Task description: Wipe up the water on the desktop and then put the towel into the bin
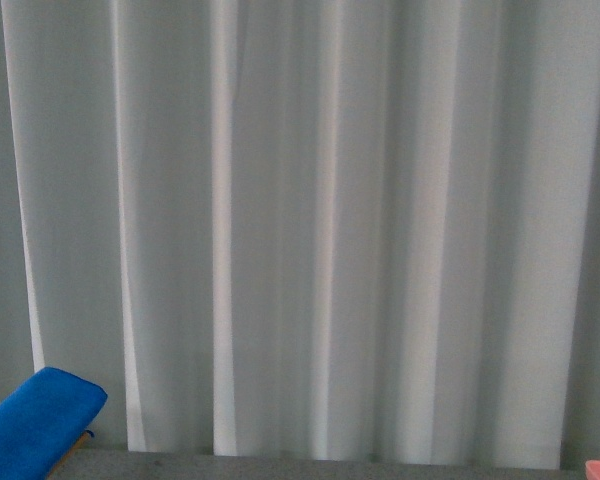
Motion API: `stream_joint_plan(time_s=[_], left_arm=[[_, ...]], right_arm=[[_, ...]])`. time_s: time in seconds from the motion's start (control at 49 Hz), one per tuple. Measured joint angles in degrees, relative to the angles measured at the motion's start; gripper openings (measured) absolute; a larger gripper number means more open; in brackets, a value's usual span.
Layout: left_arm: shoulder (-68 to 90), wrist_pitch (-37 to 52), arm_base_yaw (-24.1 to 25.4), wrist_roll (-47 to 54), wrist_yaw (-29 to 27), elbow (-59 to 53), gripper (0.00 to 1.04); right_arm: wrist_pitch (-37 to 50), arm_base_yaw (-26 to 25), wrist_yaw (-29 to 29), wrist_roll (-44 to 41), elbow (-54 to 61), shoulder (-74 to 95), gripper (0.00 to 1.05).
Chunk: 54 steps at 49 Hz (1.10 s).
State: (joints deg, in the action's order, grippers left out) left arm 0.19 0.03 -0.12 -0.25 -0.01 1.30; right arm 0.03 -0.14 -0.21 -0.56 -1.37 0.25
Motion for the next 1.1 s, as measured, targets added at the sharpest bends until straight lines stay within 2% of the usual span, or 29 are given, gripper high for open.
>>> stream_joint_plan(time_s=[1.102], left_arm=[[0.0, 0.0, 0.0, 0.0, 0.0, -0.02, 0.98]], right_arm=[[0.0, 0.0, 0.0, 0.0, 0.0, 0.0, 0.98]])
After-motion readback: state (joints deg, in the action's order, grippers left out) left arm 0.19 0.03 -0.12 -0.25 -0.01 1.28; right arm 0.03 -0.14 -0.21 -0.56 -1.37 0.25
